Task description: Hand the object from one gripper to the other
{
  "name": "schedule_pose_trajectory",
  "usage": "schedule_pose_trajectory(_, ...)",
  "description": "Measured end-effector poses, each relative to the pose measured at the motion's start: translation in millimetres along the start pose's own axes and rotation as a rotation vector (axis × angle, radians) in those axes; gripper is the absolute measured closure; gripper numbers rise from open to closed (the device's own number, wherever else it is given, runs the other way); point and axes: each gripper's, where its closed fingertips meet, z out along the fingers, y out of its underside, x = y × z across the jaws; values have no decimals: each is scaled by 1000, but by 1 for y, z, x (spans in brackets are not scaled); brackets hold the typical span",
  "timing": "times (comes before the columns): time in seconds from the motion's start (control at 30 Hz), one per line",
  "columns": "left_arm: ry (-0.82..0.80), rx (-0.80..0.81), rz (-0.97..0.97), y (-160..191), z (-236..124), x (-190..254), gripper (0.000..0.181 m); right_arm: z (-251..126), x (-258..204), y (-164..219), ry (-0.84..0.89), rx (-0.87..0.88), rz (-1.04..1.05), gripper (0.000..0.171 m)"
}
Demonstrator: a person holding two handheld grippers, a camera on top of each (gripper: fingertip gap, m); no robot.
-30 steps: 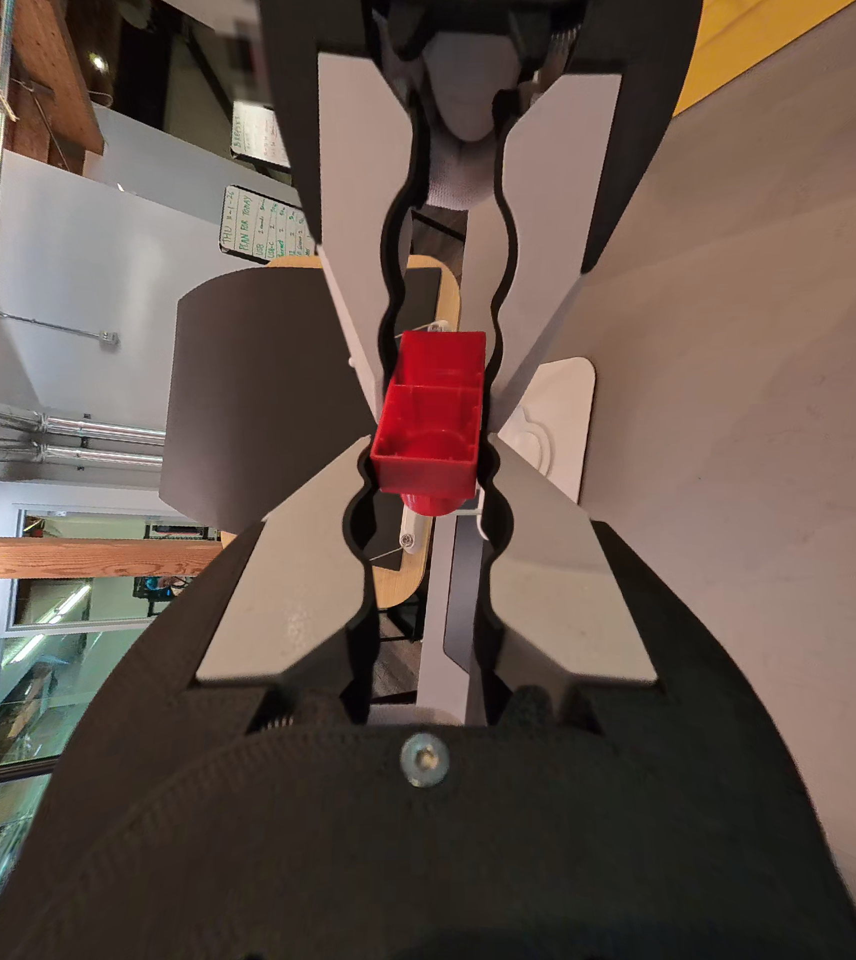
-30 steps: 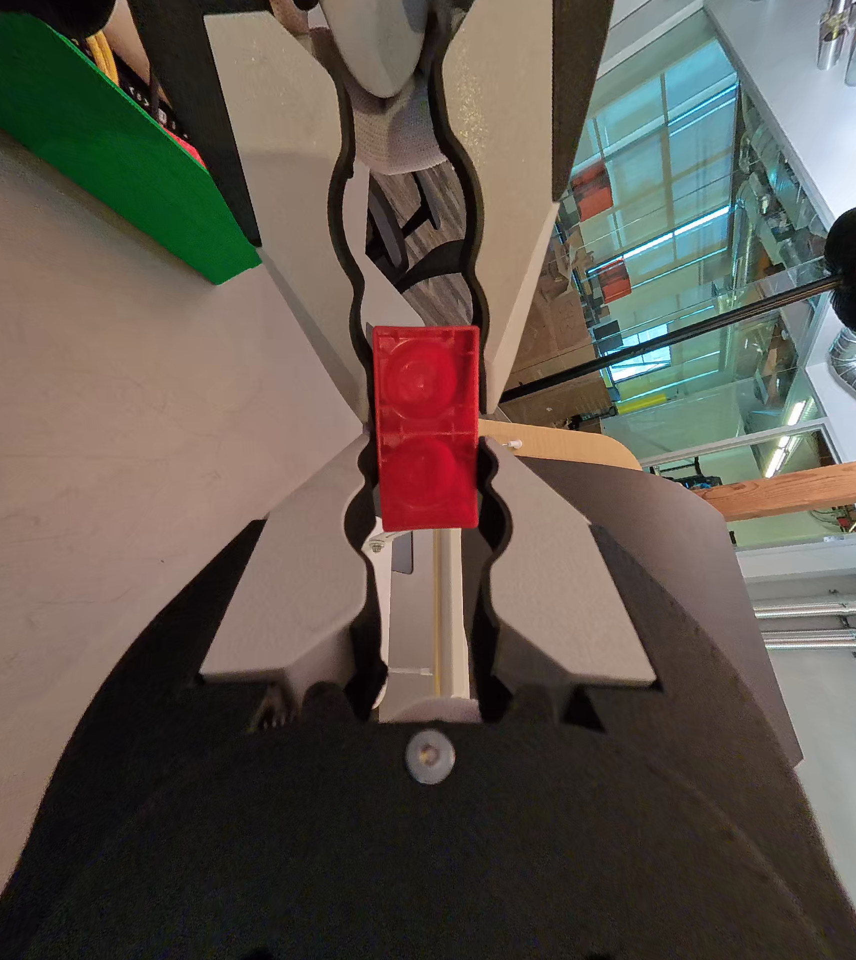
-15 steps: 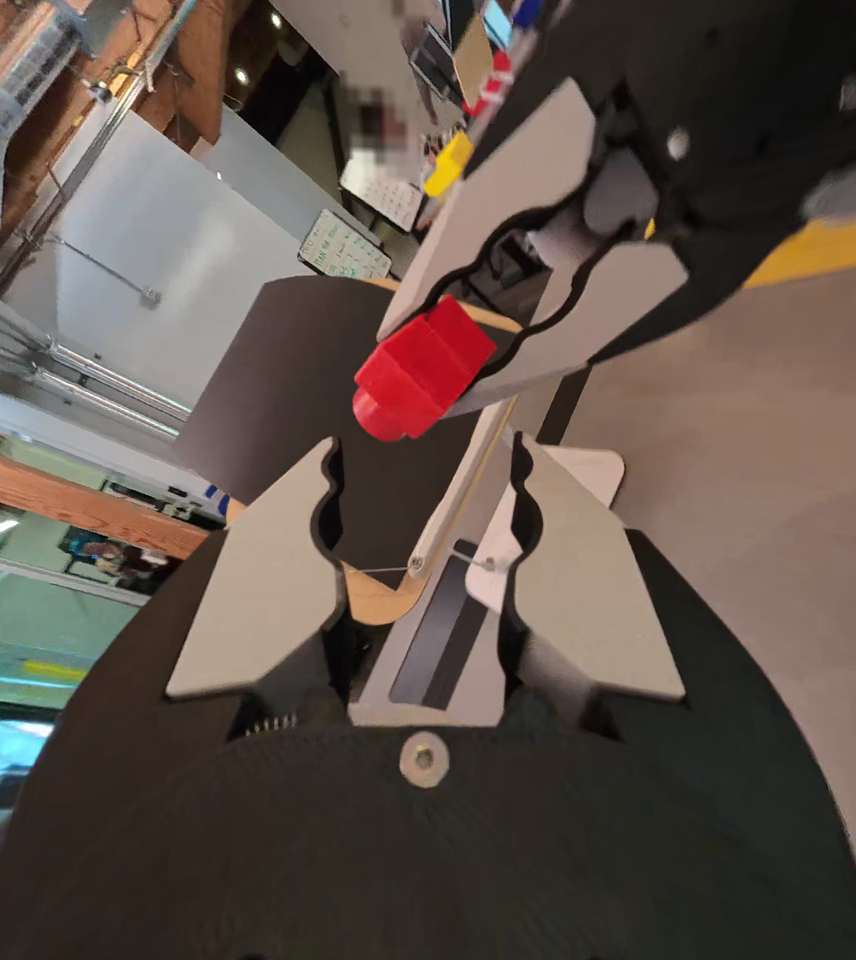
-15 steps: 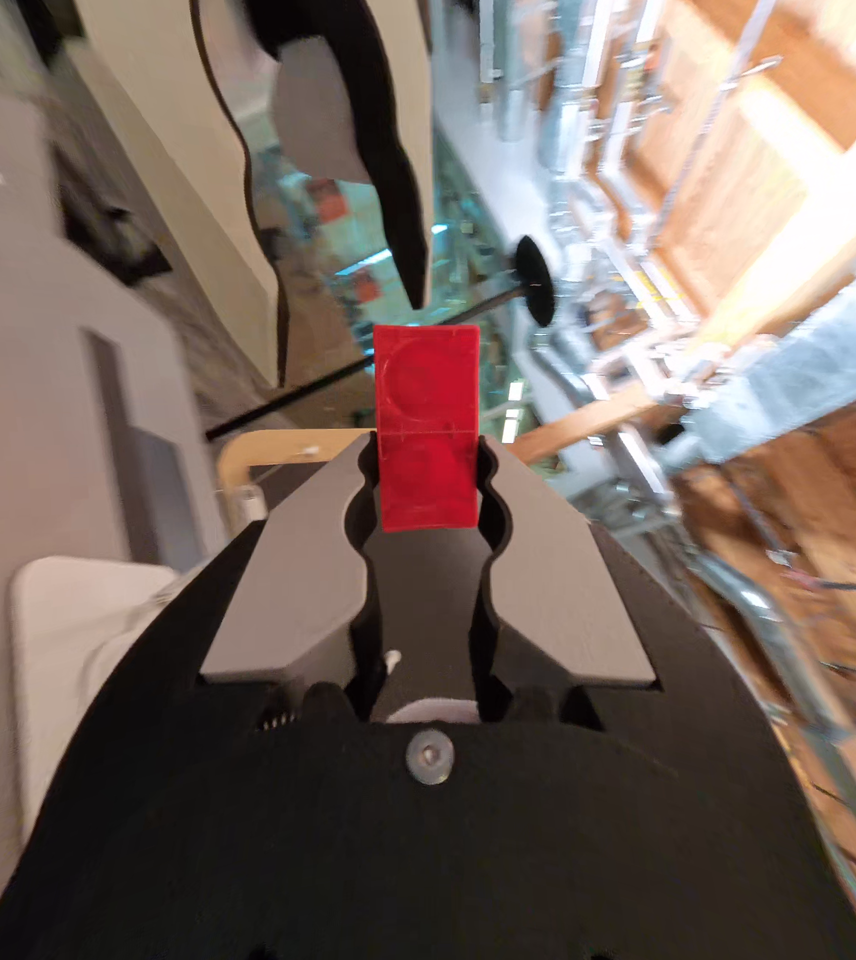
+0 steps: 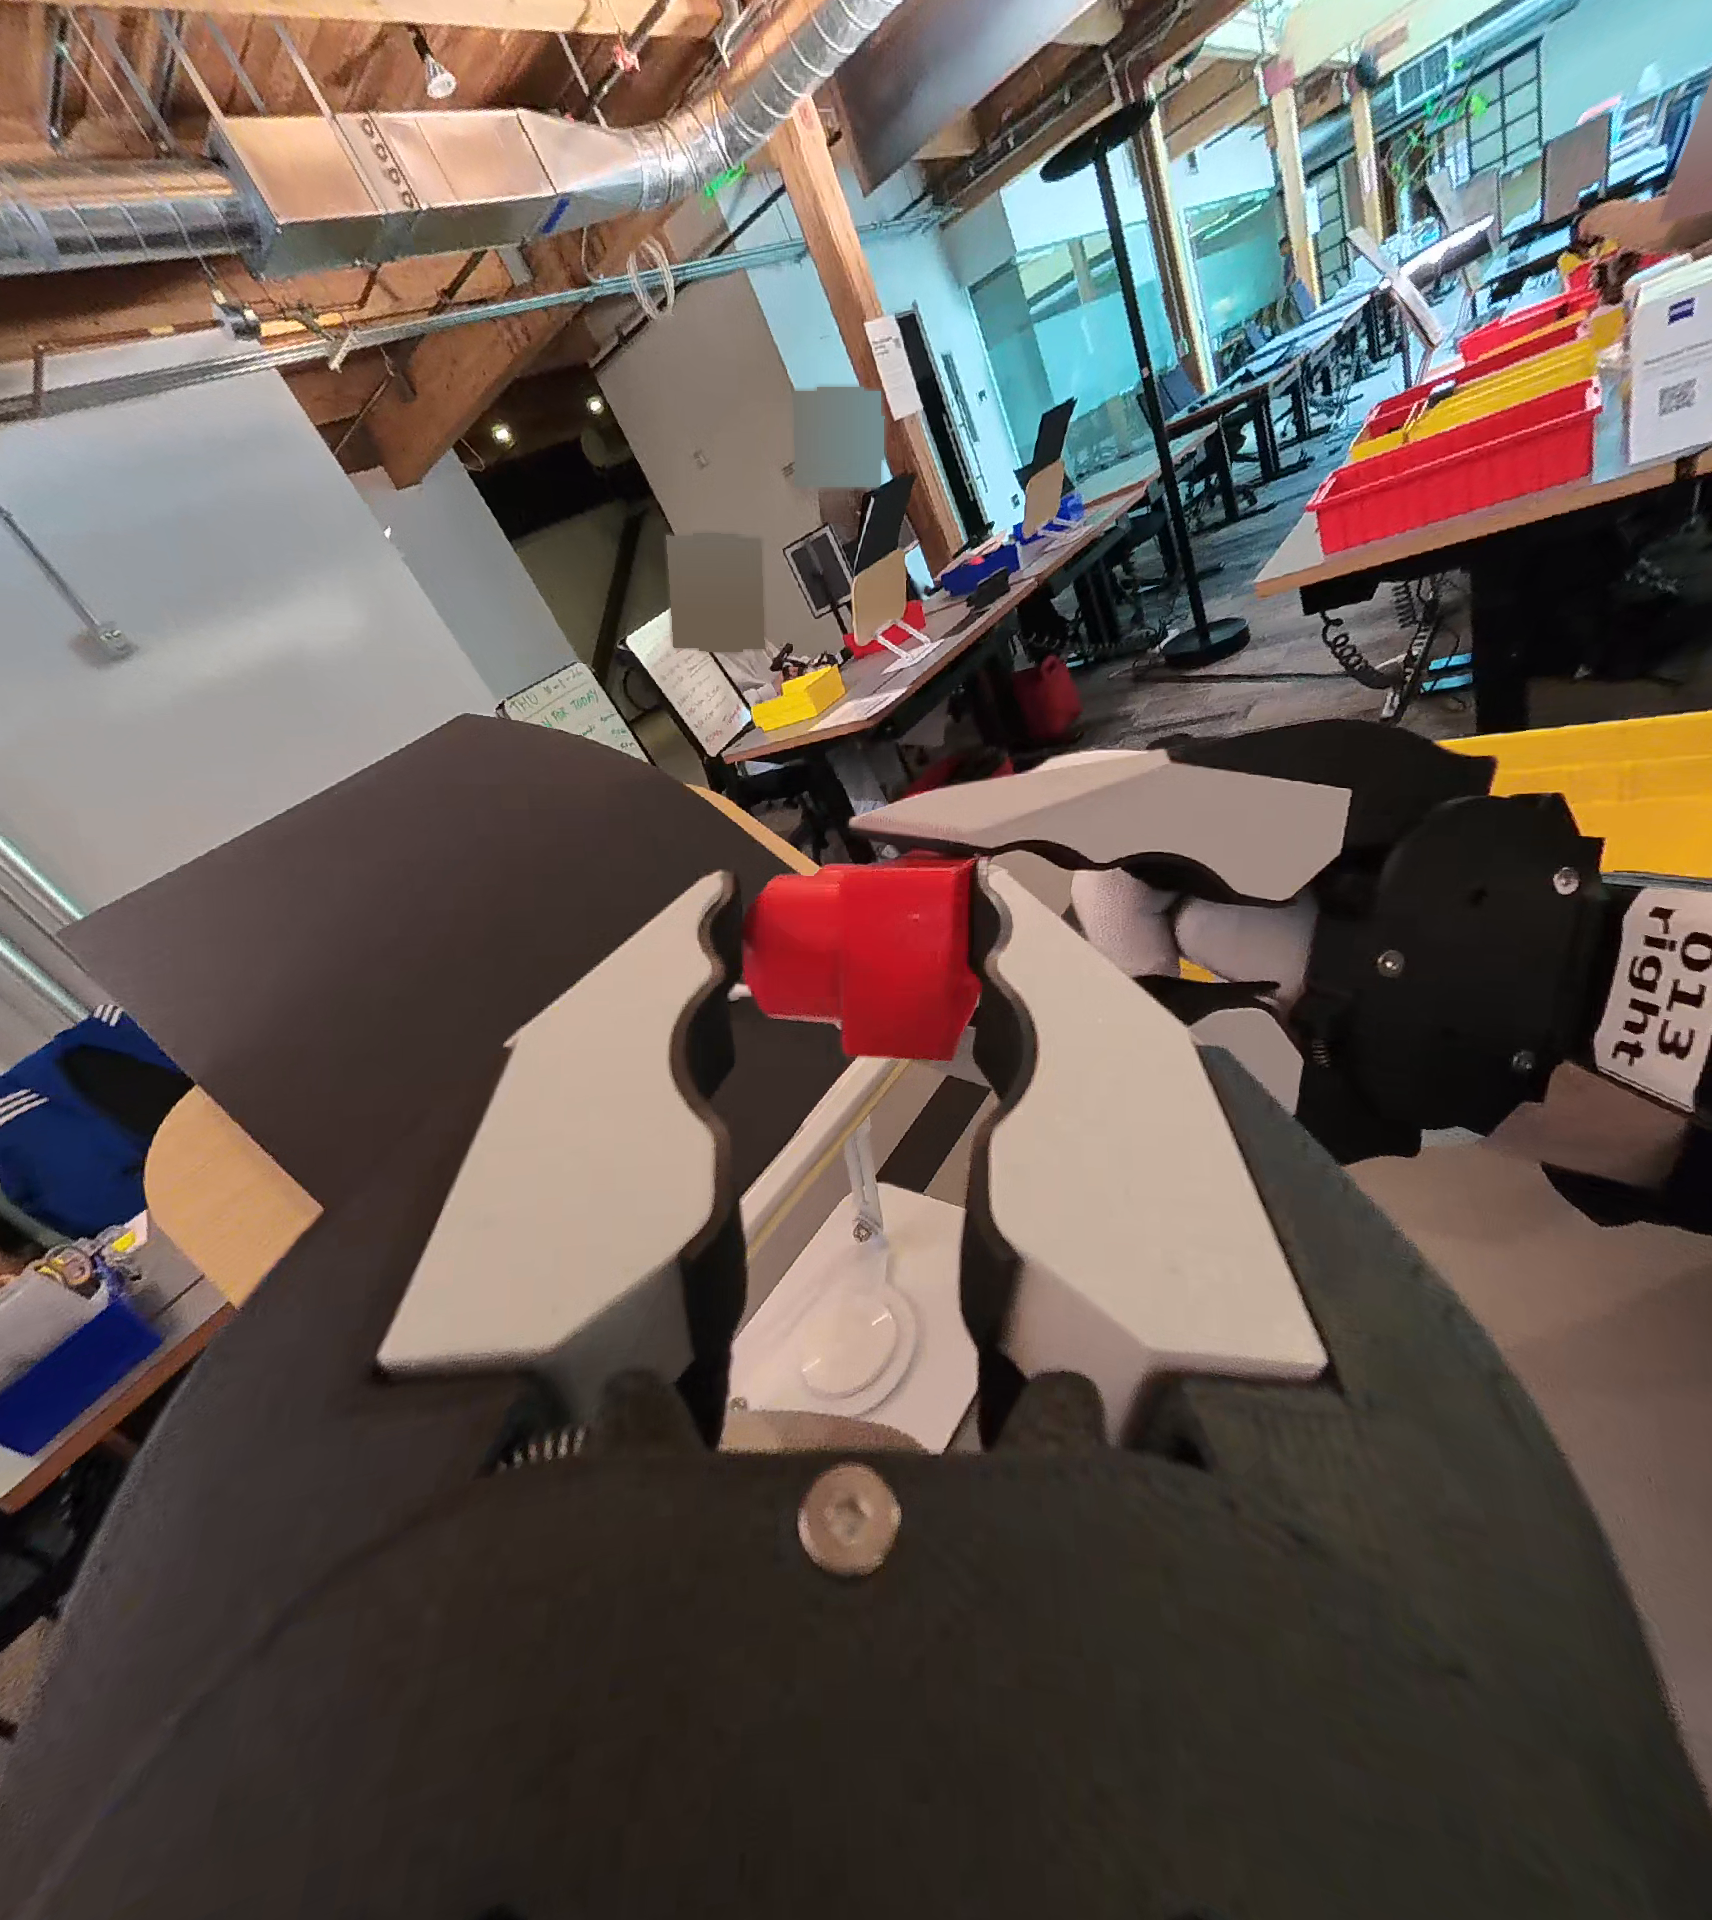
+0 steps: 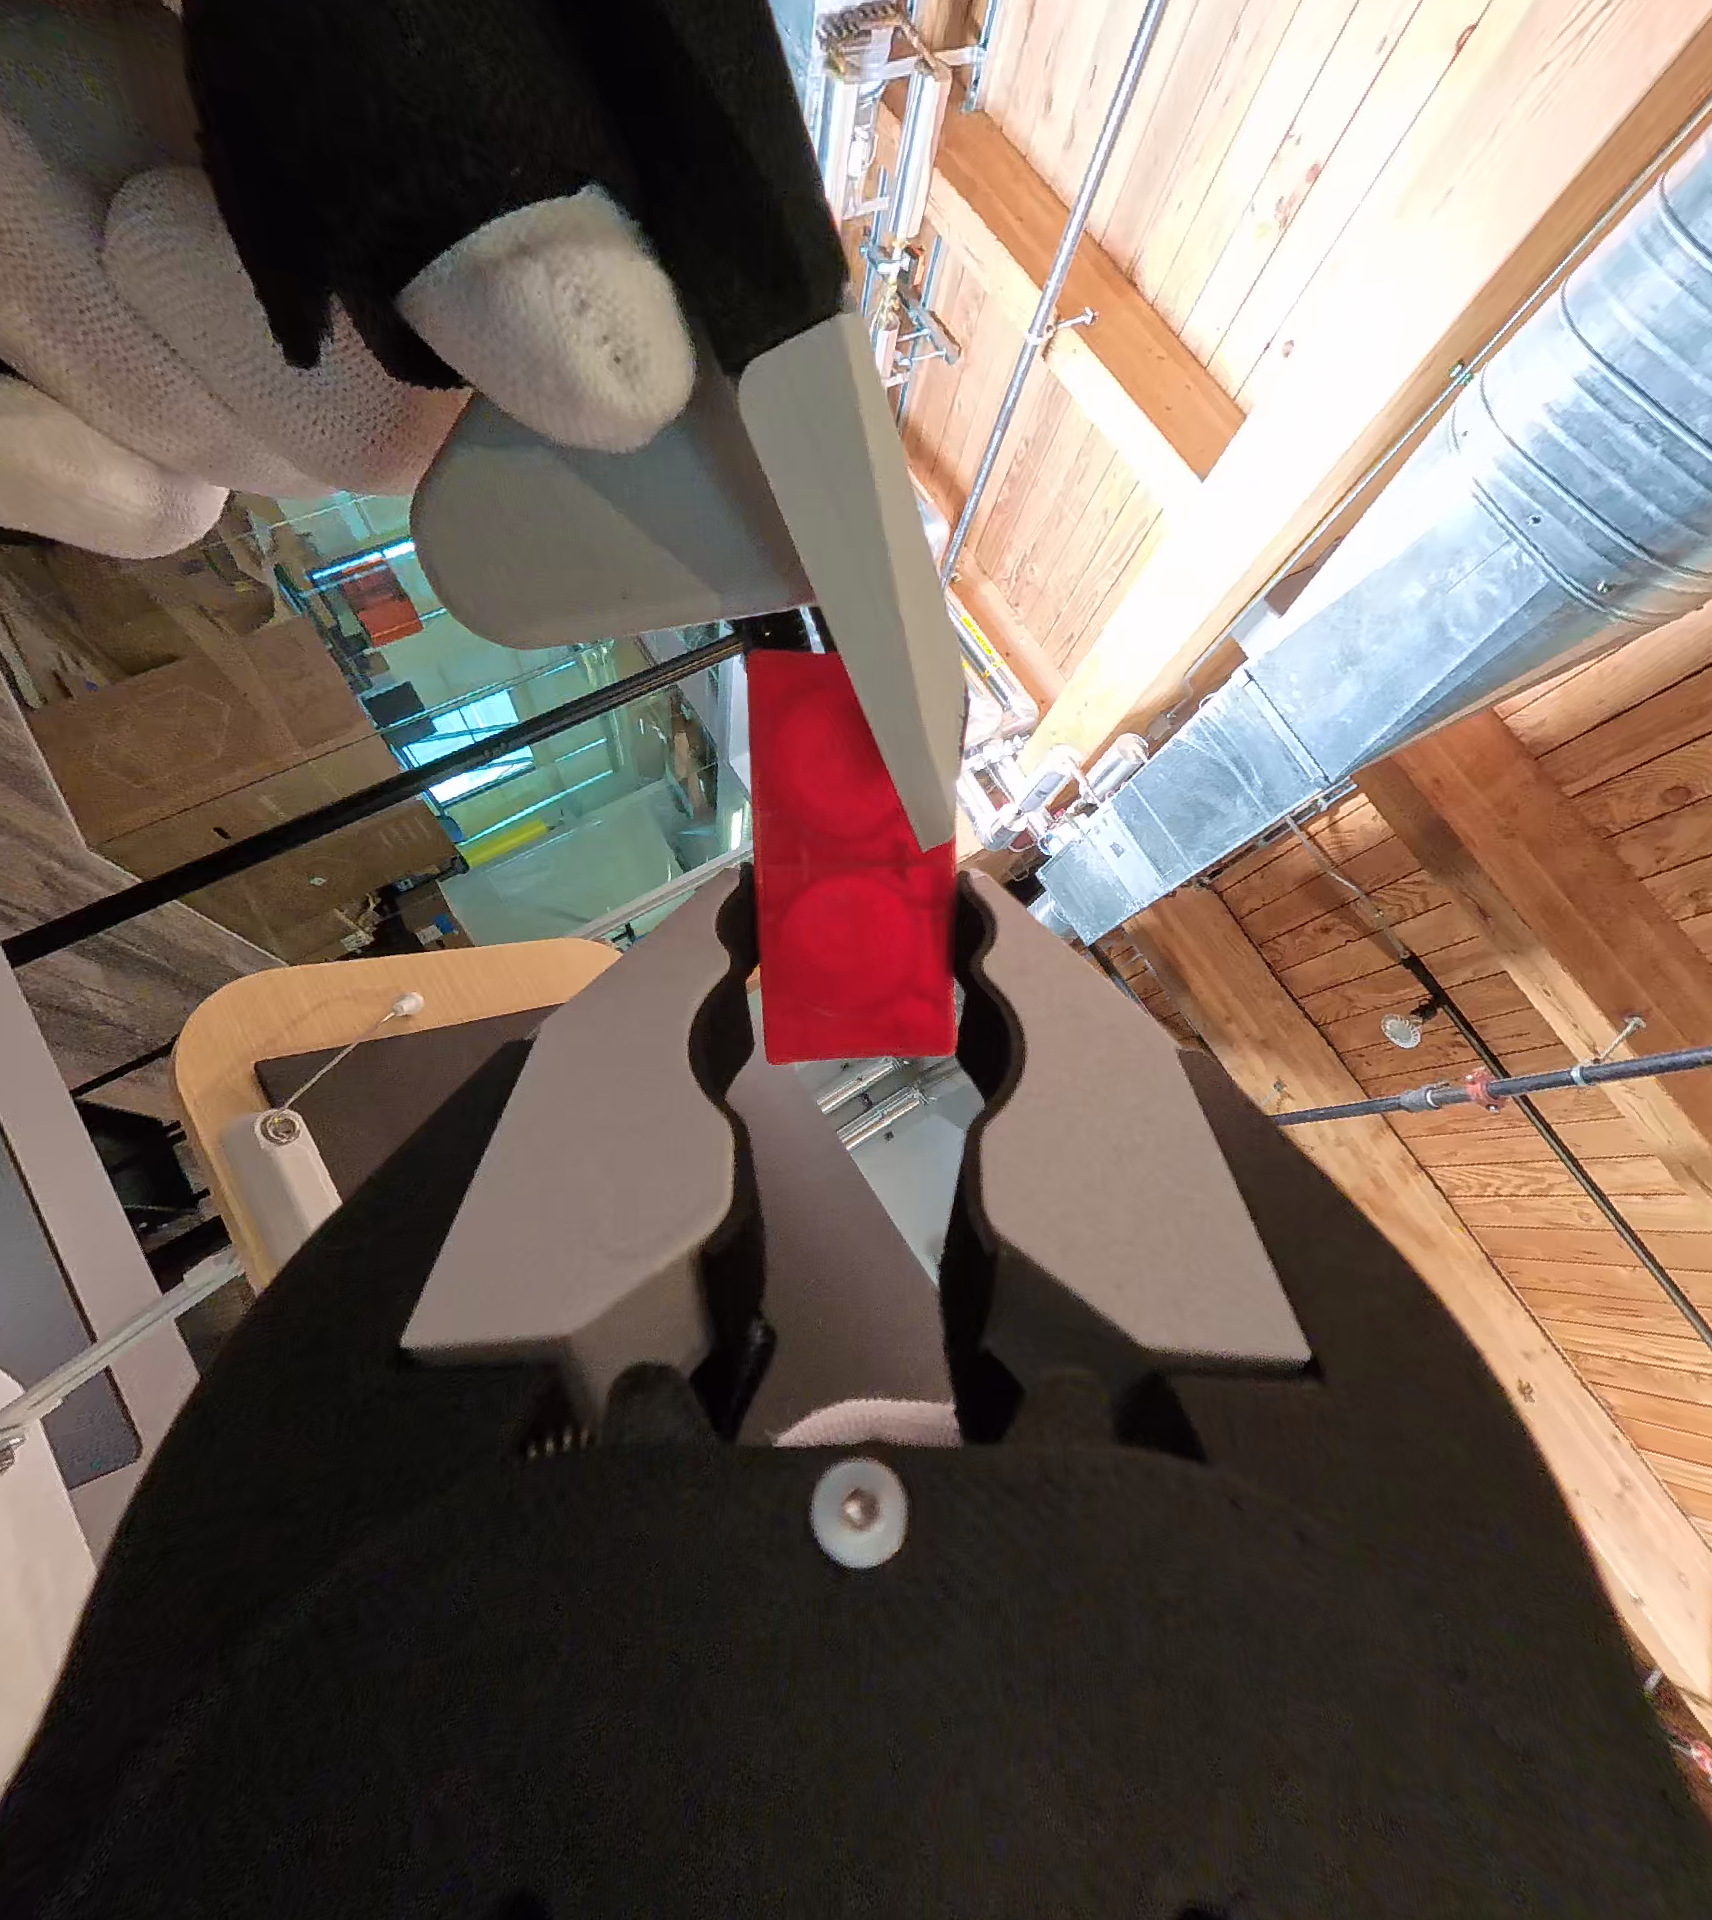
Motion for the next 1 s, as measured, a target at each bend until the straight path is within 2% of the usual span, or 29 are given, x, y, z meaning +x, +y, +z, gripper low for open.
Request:
schedule_pose_trajectory(0.23,2,-10,2,3,0,0,134,1,0,-2,6,1,11,137)
schedule_pose_trajectory(0.5,-12,-47,50,9,1,-1,137,3,-3,-1,-38,1,44,137)
schedule_pose_trajectory(0.53,-22,-60,66,11,0,-3,137,3,-7,-2,-72,8,52,128)
schedule_pose_trajectory(0.57,-31,-80,88,14,0,-4,137,2,-14,-5,-126,35,59,116)
schedule_pose_trajectory(0.67,-66,-200,253,31,-5,-7,137,-10,-46,-7,-434,83,121,107)
schedule_pose_trajectory(0.73,5,-232,356,37,-10,8,137,-23,-51,-8,-591,115,263,110)
schedule_pose_trajectory(0.9,220,-229,456,35,-21,57,137,-68,-47,-22,-976,205,647,109)
schedule_pose_trajectory(0.97,299,-241,489,36,-25,77,137,-83,-47,-28,-1091,236,745,102)
schedule_pose_trajectory(1.0,335,-248,501,36,-27,86,137,-90,-49,-31,-1142,248,770,104)
